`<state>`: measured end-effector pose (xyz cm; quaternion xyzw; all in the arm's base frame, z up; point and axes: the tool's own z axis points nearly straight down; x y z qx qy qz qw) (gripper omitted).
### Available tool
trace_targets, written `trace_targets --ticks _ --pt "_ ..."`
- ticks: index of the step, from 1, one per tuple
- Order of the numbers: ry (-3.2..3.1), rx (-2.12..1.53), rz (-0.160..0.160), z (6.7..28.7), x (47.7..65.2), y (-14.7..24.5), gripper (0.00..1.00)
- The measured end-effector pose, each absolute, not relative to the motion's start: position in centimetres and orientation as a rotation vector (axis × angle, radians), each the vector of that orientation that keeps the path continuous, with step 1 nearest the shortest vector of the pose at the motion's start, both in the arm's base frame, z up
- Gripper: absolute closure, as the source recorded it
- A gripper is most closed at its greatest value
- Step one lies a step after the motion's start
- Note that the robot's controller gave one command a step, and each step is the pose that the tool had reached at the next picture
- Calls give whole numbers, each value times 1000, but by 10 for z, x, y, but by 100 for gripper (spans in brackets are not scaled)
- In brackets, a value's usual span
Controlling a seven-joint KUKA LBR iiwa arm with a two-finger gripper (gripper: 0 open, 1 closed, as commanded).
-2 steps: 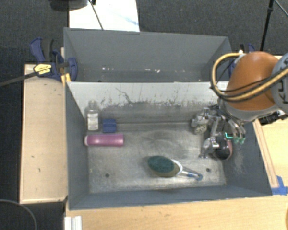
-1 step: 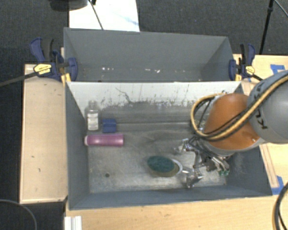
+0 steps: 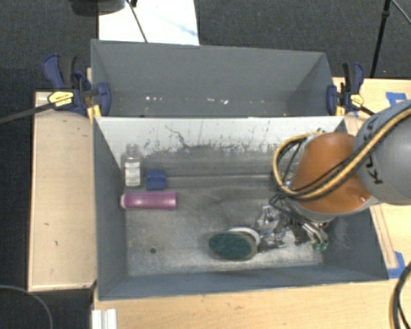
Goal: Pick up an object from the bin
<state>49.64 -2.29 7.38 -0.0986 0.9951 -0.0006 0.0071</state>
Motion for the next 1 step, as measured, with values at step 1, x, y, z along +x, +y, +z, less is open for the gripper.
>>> trace_targets --ticks 1 --pt "3099 -440 -3 228 502 -27 100"
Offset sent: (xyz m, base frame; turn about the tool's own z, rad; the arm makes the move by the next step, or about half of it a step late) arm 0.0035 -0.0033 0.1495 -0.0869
